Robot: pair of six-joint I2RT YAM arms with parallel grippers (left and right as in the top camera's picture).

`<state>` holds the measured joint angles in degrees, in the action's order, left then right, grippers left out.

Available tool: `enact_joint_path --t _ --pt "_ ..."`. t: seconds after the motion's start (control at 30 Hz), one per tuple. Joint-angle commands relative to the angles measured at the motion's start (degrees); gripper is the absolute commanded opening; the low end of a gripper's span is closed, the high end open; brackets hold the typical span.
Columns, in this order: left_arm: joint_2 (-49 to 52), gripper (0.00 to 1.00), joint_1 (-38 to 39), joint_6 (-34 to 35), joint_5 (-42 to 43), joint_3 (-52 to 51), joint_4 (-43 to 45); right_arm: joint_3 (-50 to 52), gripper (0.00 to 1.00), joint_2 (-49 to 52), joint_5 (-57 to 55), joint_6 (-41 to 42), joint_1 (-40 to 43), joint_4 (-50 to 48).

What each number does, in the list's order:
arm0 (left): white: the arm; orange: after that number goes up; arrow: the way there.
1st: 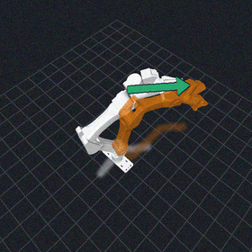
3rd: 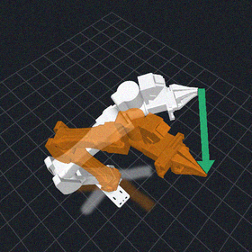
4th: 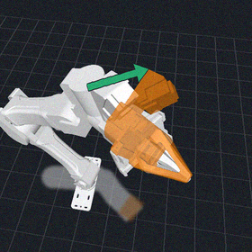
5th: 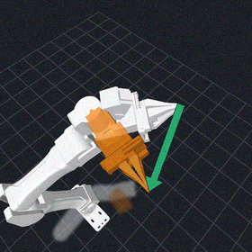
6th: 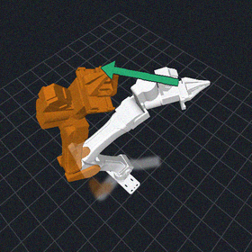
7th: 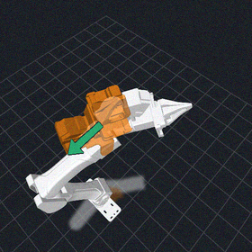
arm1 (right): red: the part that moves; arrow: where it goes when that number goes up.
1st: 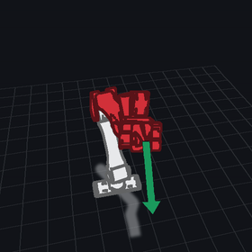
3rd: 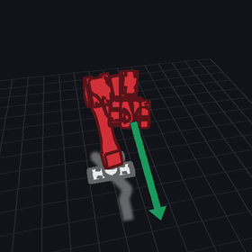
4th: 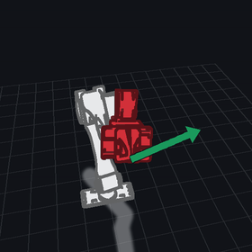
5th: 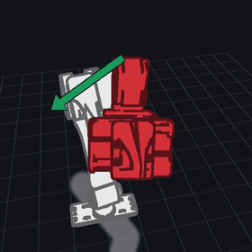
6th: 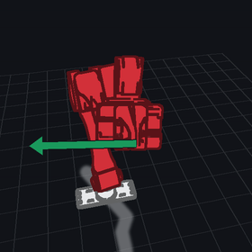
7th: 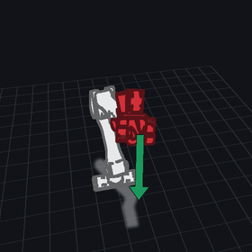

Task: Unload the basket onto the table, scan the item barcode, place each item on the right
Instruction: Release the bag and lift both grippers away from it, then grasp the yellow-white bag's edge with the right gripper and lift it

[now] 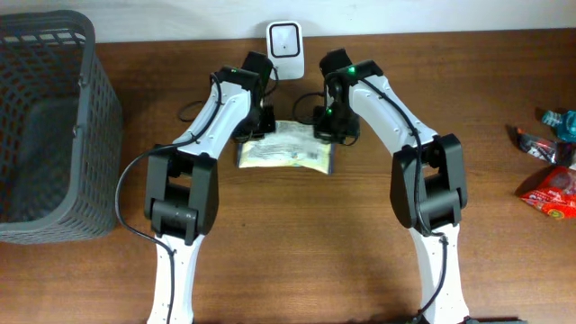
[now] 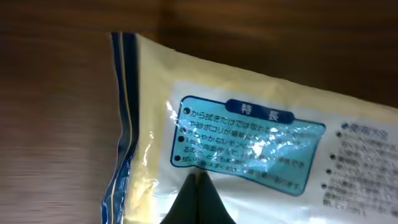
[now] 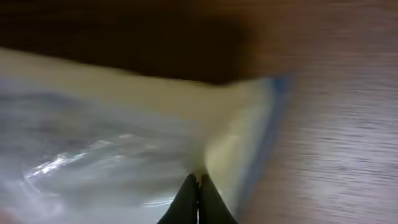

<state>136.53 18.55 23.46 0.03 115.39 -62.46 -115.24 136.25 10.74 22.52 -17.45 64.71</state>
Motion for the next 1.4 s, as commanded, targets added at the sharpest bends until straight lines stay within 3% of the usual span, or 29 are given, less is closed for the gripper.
enact_joint_path --t 0.0,0.13,0.17,0.2,0.27,0.3,0.7,0.87,1.03,1.1,1.13,1.17,1.37 --pt "2.27 0.00 -4.28 1.01 -13.90 2.29 -4.31 -1.46 0.04 -0.31 -7.23 1.14 2.78 1.57" --pt "1.66 0.00 -6.51 1.36 -12.48 16.15 -15.39 -11.85 0.07 -0.61 -6.32 -0.07 5.57 10.12" --pt "1.66 0.17 -6.71 1.36 -11.39 19.80 -17.97 -14.10 0.17 -0.61 -3.63 -2.45 5.68 12.09" --pt "1.66 0.43 -6.71 1.36 -11.34 21.73 -19.37 -14.62 0.33 -0.61 -1.38 -4.26 5.68 12.37" --pt "1.66 0.99 -6.71 1.36 -11.45 23.10 -20.13 -14.47 0.87 -0.50 4.85 -7.34 5.44 12.26" --pt "1.90 0.99 -6.80 1.38 -12.02 23.02 -19.67 -13.88 0.99 -0.44 5.35 -7.32 5.01 11.78" --pt "2.51 0.99 -15.26 4.37 -10.78 19.34 -18.86 -10.62 0.99 0.22 5.16 -7.10 1.03 6.95" --pt "2.54 0.99 -15.30 4.35 -10.78 16.85 -19.23 -4.57 0.99 0.22 5.16 -4.52 -4.37 -3.26" --pt "2.54 0.99 -15.30 4.35 -10.78 16.85 -19.26 -1.05 1.00 0.22 5.38 -2.54 -4.00 -12.70" --pt "2.54 0.99 -15.30 4.35 -10.78 16.85 -19.26 -0.07 0.94 0.22 5.35 -2.58 -3.85 -15.63" --pt "2.54 0.99 -15.30 4.35 -10.78 16.85 -19.26 0.50 0.84 0.22 5.35 -2.58 -3.85 -17.40" --pt "2.54 0.99 -15.30 4.35 -10.78 16.85 -19.26 0.72 0.80 0.33 5.33 -2.80 -3.85 -18.47" --pt "2.54 0.99 -15.30 4.35 -10.78 16.85 -19.26 0.72 0.72 3.87 12.00 -2.75 -3.34 -22.60"
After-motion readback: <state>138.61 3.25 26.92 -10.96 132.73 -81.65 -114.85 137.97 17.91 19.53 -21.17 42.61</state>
